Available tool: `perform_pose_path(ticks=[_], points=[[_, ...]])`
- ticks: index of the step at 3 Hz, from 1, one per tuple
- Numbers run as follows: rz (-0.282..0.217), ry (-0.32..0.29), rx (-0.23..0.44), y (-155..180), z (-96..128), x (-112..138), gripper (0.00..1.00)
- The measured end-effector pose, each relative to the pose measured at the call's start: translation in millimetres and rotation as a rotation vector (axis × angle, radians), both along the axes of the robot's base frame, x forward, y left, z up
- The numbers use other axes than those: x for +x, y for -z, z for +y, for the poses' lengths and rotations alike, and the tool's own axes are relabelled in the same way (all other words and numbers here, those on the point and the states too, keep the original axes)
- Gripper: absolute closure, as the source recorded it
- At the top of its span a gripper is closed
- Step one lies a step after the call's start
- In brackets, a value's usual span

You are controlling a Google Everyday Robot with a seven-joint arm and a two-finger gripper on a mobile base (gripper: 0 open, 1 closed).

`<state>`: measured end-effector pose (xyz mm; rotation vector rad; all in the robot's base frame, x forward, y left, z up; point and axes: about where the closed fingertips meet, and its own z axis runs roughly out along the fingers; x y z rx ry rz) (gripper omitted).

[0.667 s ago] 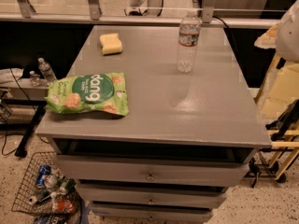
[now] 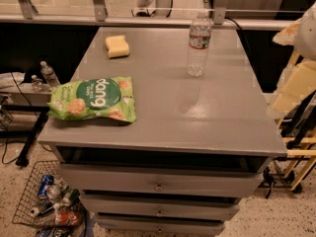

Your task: Knock water bottle over

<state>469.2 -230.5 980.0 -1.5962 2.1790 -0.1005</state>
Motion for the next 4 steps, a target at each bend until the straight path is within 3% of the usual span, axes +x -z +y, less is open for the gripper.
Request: perform_pose_path(ticks=[1, 2, 3, 4], points=[[-0.097, 0.106, 0.189, 16.6, -28.0, 59.9, 0.0], [-0.147, 0.118, 0.219, 16.2, -26.4, 79.7, 0.0], [-0.147, 0.118, 0.219, 16.2, -26.4, 79.7, 0.0], [-0.155, 0.131, 0.331, 31.8, -4.7, 108.2, 0.0]])
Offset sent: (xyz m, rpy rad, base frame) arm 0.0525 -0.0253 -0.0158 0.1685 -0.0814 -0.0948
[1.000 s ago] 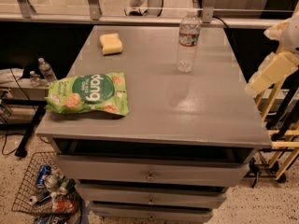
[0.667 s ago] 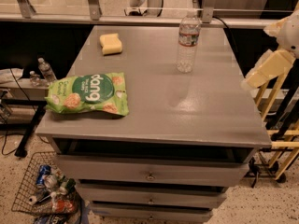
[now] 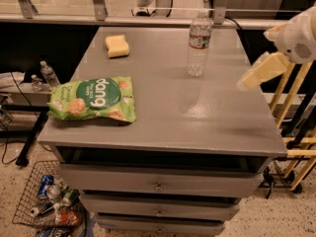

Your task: Knock water bottle over

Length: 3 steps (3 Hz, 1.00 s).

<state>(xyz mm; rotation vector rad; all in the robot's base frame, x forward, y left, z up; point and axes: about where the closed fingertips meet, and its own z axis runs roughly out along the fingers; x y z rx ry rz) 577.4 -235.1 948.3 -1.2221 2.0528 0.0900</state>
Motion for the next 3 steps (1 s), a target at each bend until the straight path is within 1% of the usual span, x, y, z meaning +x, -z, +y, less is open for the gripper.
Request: perform_pose_path(ticks=[1, 2, 3], points=[[-0.013, 0.018, 0.142, 21.6, 27.5, 38.1, 0.0], [-0.031, 0.035, 0.265, 38.5, 50.1, 66.2, 0.0], [-0.07, 0.046, 0.348, 48.9, 64.5, 88.4, 0.0]])
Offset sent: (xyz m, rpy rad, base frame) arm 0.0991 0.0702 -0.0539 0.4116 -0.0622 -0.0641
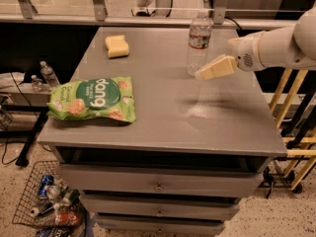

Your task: Knock water bottle over

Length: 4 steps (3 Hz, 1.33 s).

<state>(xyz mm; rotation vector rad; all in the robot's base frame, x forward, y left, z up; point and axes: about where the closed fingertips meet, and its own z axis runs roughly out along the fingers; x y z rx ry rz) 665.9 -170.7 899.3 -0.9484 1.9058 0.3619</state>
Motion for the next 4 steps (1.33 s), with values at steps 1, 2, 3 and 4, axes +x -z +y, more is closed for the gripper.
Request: perform_pose_path(ticks=[1, 2, 3, 4], points=[[-0.056, 0.014, 0.071, 4.0, 11.5, 22.8, 0.0], [-0.111, 0.013, 0.124, 2.6, 21.1, 39.7, 0.0], [-0.145, -0.005, 0.167, -0.1, 31.9, 49.7, 0.0], [-0.153, -0.021, 0.194, -2.7, 40.4, 52.6, 0.15]])
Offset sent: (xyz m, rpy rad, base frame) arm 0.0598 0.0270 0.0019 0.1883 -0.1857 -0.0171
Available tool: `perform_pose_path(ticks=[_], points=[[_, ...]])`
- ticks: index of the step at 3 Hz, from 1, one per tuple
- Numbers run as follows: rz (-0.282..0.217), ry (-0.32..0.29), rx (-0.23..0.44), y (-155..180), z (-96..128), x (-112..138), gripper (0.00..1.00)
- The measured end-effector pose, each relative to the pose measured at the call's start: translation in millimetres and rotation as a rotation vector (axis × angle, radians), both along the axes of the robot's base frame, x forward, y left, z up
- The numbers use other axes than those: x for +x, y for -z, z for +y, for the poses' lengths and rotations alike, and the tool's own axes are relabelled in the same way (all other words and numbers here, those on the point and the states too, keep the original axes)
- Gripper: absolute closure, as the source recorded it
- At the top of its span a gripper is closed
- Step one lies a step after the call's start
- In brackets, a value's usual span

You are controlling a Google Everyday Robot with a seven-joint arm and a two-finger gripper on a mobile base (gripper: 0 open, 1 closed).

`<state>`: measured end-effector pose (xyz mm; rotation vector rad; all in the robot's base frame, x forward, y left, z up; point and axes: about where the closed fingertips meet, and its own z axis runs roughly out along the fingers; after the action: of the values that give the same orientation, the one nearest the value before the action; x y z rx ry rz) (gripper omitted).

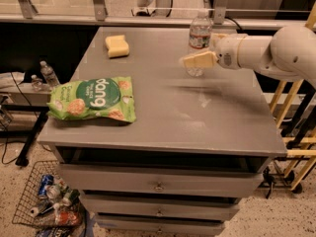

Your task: Knock water bottle over

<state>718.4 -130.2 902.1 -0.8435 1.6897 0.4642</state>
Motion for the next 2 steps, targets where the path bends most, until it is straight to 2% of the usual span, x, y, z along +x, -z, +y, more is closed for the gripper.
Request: perform_pose_path(ticks=[2], points=[[0.006, -0.021, 0.033, -1.4, 7.3, -2.3, 0.62]])
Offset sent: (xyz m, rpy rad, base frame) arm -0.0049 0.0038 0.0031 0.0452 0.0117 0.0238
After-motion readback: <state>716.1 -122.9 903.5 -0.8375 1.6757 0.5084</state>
